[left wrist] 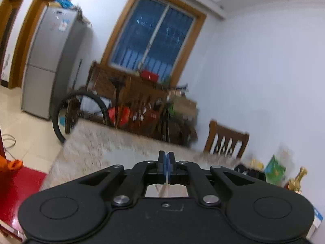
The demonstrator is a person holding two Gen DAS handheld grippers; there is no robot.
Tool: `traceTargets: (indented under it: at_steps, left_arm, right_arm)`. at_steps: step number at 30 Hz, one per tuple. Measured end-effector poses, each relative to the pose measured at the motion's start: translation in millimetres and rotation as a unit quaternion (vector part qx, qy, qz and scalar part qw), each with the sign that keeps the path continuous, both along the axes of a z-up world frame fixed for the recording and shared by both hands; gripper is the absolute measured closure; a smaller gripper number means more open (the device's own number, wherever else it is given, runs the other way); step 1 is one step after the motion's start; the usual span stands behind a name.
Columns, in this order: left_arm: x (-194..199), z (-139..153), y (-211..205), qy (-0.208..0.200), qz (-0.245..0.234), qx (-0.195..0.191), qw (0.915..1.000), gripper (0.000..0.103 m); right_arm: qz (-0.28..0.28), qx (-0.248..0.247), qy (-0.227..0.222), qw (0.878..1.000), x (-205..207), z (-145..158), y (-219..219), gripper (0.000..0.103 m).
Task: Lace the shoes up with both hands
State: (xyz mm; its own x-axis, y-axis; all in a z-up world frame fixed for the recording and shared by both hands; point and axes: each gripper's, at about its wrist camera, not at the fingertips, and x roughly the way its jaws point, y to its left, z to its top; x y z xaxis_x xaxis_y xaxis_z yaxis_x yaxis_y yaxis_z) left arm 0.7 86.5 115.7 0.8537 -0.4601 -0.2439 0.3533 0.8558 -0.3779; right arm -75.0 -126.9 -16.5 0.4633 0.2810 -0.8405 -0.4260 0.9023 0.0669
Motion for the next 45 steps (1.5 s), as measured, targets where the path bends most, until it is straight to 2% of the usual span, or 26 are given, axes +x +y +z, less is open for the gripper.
traceTargets:
  at_steps: [4,6,9,11,13,14,15,17,19,20,22,23,24,25,26,29,31,35,39,41,42,43,45]
  left_arm:
    - [-5,12,10,-0.015,0.018,-0.018,0.9996,0.102]
    - [-9,19,11,-0.033,0.025,-0.006,0.9991,0.102]
    - [-13,22,13,-0.032,0.025,0.007,0.9991,0.102]
    - [-12,16,11,-0.007,0.011,0.019,0.9997,0.1]
    - [-13,6,8,0.022,0.01,0.04,0.9989,0.093]
    - [-15,0,6,0.037,0.011,0.052,0.9979,0.08]
    - [-16,-7,6,0.055,0.012,0.062,0.9965,0.061]
    - [-19,-23,8,0.092,0.019,0.073,0.9929,0.049]
    - [-22,-40,11,0.127,0.025,0.08,0.9883,0.046]
    - [-22,-50,13,0.149,0.029,0.085,0.9848,0.041]
    - [-25,-66,18,0.183,0.038,0.091,0.9782,0.041]
    - [-27,-74,20,0.198,0.04,0.092,0.9751,0.041]
    - [-28,-81,22,0.211,0.044,0.094,0.972,0.04]
    - [-30,-88,22,0.224,0.044,0.099,0.9686,0.039]
    - [-31,-94,20,0.236,0.039,0.107,0.965,0.039]
    - [-31,-114,9,0.259,0.021,0.135,0.9562,0.039]
    - [-30,-120,-2,0.26,0.009,0.151,0.9537,0.039]
    - [-27,-116,-17,0.244,-0.012,0.171,0.9545,0.039]
    - [-25,-121,-23,0.242,-0.012,0.191,0.9513,0.038]
    - [-21,-124,-21,0.242,0.0,0.204,0.9487,0.038]
    - [-21,-124,-18,0.244,0.005,0.203,0.9484,0.038]
    - [-22,-123,-13,0.246,0.012,0.2,0.9485,0.038]
    - [-24,-123,-3,0.256,0.022,0.192,0.9473,0.036]
  right_arm:
    - [-0.006,0.003,0.009,1.0,3,-2,-2,0.024]
    - [-0.01,0.001,0.007,1.0,2,-1,-3,0.024]
    - [-0.001,-0.029,-0.052,0.998,-9,18,-1,0.027]
    - [0.02,-0.037,-0.105,0.994,-18,40,0,0.027]
    - [0.044,-0.029,-0.143,0.988,-21,55,2,0.027]
    - [0.055,-0.02,-0.151,0.987,-20,60,3,0.027]
    - [0.058,0.0,-0.143,0.988,-14,62,4,0.027]
    - [0.06,0.036,-0.122,0.99,0,59,7,0.029]
    - [0.066,0.059,-0.107,0.99,14,50,13,0.042]
    - [0.069,0.053,-0.108,0.99,20,44,18,0.047]
    - [0.076,0.034,-0.112,0.99,30,31,29,0.074]
    - [0.078,0.027,-0.108,0.991,34,26,31,0.08]
    - [0.078,0.02,-0.103,0.991,38,22,33,0.1]
    - [0.079,0.014,-0.099,0.992,42,17,34,0.098]
    - [0.069,0.038,-0.094,0.992,44,21,31,0.099]
    - [0.031,0.158,-0.084,0.983,45,51,6,0.099]
    - [0.013,0.224,-0.077,0.971,46,69,-8,0.099]
    - [0.0,0.286,-0.055,0.957,53,80,-17,0.098]
    - [0.002,0.309,-0.036,0.95,53,79,-15,0.098]
    - [0.029,0.278,-0.04,0.959,49,81,-7,0.095]
    - [0.047,0.247,-0.054,0.966,45,83,-1,0.088]
    - [0.066,0.225,-0.063,0.97,40,85,3,0.071]
    - [0.103,0.2,-0.081,0.971,31,90,7,0.059]
